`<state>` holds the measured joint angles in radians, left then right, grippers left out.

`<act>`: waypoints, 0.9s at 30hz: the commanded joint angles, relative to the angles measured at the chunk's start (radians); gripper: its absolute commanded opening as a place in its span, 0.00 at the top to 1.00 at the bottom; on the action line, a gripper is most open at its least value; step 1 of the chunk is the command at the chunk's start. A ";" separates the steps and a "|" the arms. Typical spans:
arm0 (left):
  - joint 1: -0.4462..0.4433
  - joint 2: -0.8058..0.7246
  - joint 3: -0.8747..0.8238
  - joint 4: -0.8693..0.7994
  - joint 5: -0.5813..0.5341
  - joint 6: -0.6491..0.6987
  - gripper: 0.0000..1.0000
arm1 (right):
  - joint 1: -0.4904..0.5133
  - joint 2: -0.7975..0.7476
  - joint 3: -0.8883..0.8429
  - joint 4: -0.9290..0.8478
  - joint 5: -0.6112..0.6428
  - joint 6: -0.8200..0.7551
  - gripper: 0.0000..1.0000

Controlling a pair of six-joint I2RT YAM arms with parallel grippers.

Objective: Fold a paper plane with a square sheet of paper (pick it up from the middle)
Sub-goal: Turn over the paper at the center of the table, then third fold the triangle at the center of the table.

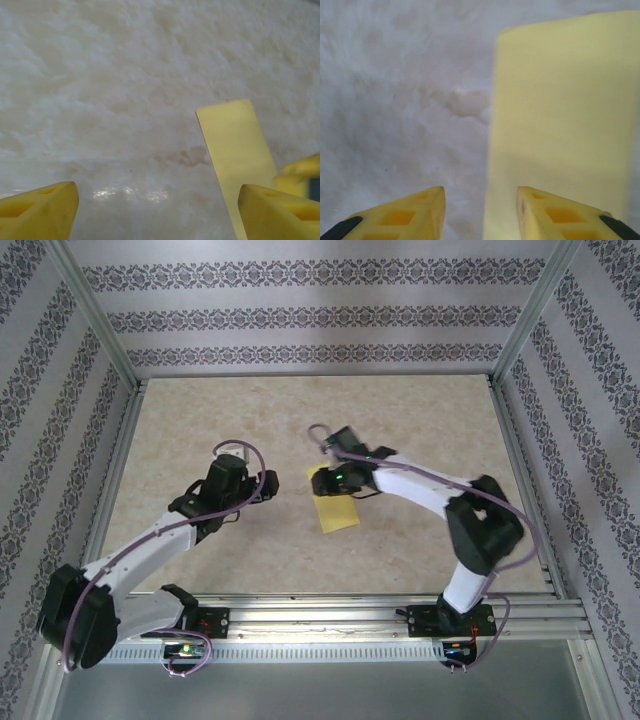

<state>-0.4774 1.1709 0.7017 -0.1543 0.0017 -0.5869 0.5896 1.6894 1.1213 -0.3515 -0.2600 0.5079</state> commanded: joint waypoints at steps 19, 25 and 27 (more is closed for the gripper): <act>0.003 0.432 0.158 0.079 0.487 -0.110 0.41 | -0.275 0.077 -0.361 0.543 -0.525 0.283 0.89; 0.003 0.484 0.173 0.106 0.540 -0.128 0.42 | -0.294 0.128 -0.373 0.530 -0.463 0.294 0.89; 0.003 0.492 0.181 0.117 0.552 -0.132 0.42 | -0.300 0.139 -0.398 0.567 -0.463 0.326 0.89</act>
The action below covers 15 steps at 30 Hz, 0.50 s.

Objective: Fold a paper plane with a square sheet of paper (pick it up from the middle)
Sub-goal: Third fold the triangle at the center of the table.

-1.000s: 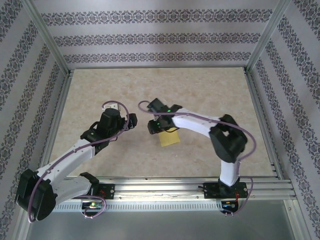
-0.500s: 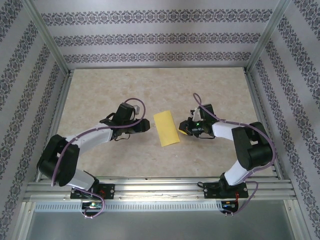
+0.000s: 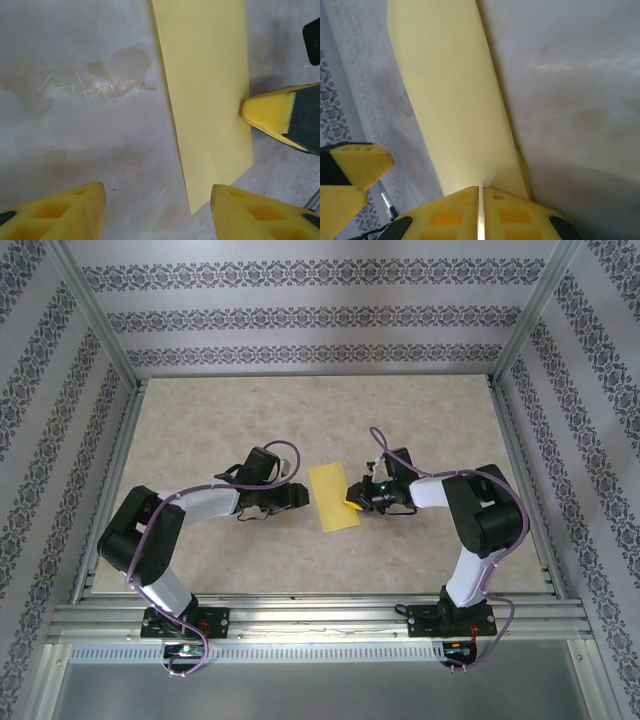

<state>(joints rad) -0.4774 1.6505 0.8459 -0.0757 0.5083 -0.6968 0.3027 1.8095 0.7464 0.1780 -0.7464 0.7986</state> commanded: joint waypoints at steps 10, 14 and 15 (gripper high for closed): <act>-0.004 0.080 0.103 0.074 0.109 -0.052 0.50 | 0.015 0.022 -0.098 0.118 0.076 0.160 0.89; -0.028 0.140 0.198 0.095 0.141 -0.079 0.65 | 0.041 0.026 -0.090 0.116 0.099 0.183 0.93; -0.039 0.157 0.219 0.113 0.138 -0.089 0.69 | 0.043 0.028 -0.091 0.114 0.105 0.188 0.94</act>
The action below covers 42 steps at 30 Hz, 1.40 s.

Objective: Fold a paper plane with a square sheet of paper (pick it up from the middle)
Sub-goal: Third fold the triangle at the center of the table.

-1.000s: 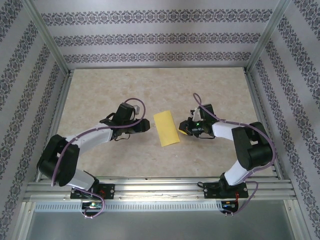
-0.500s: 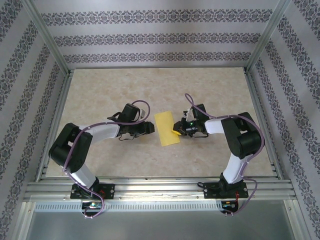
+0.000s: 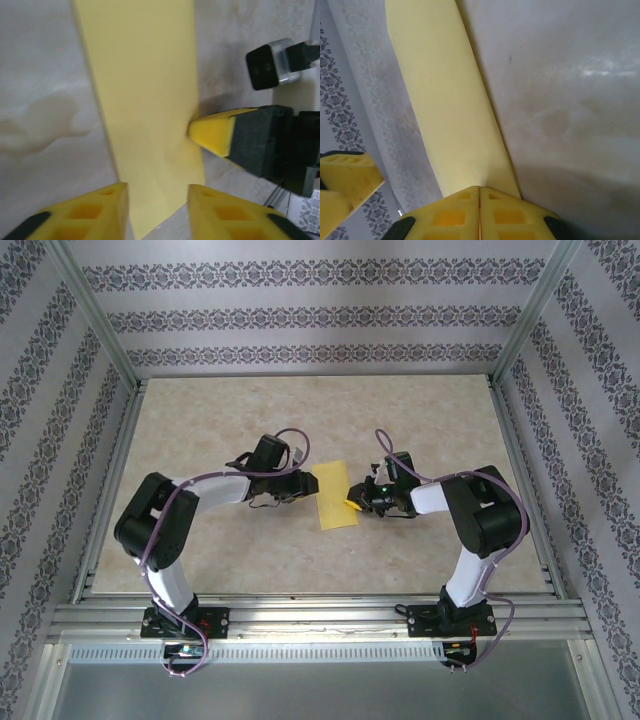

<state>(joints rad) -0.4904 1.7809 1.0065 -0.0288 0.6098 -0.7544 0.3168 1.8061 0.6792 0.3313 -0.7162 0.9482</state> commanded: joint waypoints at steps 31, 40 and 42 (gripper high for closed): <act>-0.082 0.313 0.248 -0.127 -0.075 0.016 0.98 | 0.042 -0.012 0.521 -0.995 0.433 -0.771 0.98; -0.082 0.307 0.230 -0.076 -0.050 -0.006 0.98 | 0.066 0.100 0.687 -1.071 0.346 -0.798 0.99; -0.082 0.307 0.230 -0.076 -0.050 -0.006 0.98 | 0.084 0.123 0.710 -1.072 0.355 -0.792 0.99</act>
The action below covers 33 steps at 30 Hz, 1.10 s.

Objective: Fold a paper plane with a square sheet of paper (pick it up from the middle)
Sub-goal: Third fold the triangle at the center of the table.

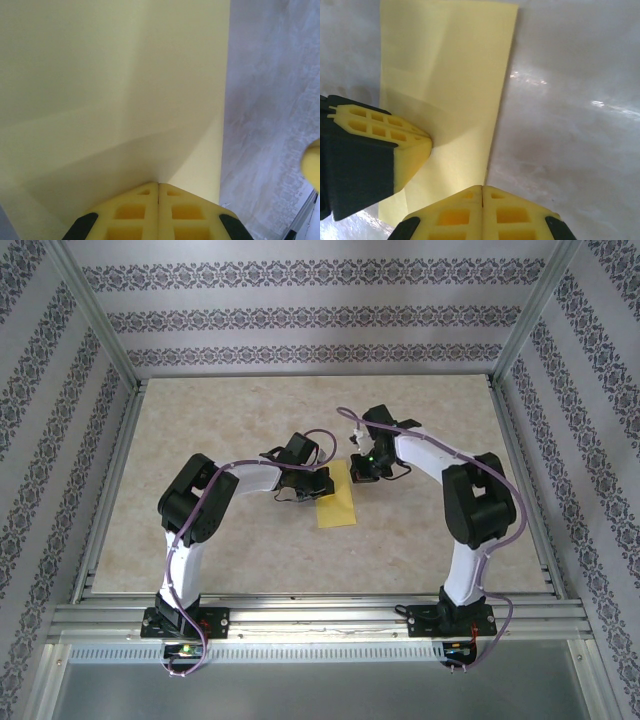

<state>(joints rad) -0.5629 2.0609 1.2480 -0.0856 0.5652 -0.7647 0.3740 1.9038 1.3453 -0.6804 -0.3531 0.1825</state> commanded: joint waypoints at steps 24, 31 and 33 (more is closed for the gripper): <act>-0.009 0.018 -0.022 0.001 0.012 -0.001 1.00 | 0.033 0.201 0.173 -0.079 0.093 0.047 1.00; -0.009 0.022 -0.024 -0.001 0.015 0.001 1.00 | 0.026 0.232 0.209 -0.065 0.070 0.066 1.00; -0.009 0.021 -0.021 -0.002 0.016 0.003 1.00 | 0.026 0.238 0.226 -0.067 0.076 0.074 1.00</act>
<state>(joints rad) -0.5632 2.0609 1.2434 -0.0750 0.5739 -0.7673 0.4076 2.1170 1.5326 -0.7437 -0.2882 0.2329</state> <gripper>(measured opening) 0.063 0.049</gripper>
